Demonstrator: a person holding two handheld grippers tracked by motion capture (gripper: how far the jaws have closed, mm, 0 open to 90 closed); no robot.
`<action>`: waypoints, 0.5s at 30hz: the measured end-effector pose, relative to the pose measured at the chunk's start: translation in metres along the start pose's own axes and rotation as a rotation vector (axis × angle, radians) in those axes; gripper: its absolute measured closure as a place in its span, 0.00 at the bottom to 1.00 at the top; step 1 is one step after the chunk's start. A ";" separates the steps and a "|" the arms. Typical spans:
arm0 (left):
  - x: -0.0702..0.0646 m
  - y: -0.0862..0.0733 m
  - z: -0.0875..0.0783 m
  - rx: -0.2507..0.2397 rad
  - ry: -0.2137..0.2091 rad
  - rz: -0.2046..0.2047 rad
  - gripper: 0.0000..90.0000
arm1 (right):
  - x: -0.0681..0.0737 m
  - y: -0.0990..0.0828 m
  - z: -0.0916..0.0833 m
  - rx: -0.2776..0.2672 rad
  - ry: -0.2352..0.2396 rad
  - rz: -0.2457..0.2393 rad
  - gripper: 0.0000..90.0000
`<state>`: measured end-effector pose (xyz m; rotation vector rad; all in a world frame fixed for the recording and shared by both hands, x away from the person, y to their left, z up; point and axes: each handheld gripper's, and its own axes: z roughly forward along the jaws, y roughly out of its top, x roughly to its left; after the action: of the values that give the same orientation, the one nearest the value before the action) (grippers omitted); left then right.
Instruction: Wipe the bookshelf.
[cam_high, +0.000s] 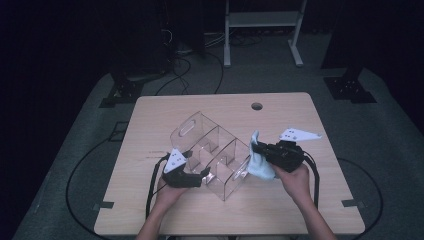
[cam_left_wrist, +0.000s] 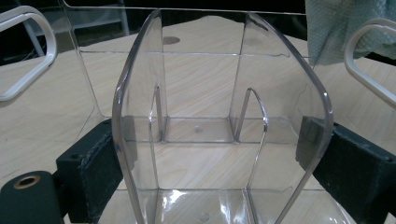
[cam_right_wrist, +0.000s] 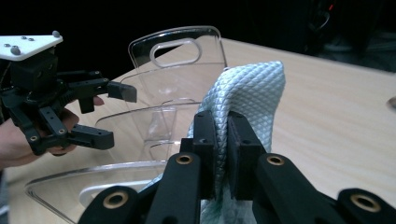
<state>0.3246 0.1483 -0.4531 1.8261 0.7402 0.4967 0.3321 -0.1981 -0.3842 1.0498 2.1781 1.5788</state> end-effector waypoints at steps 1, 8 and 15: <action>0.000 0.000 0.000 -0.001 0.001 -0.001 0.09 | 0.000 0.000 0.000 -0.002 0.001 0.005 0.92; 0.000 0.000 0.000 0.002 0.002 -0.001 0.09 | 0.020 0.002 0.002 0.021 0.055 -0.052 0.92; -0.001 0.000 0.001 -0.002 0.004 -0.001 0.09 | 0.007 0.001 0.000 0.009 -0.009 -0.023 0.92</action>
<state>0.3245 0.1472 -0.4534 1.8236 0.7433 0.5004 0.3274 -0.1931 -0.3822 1.0285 2.1856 1.5530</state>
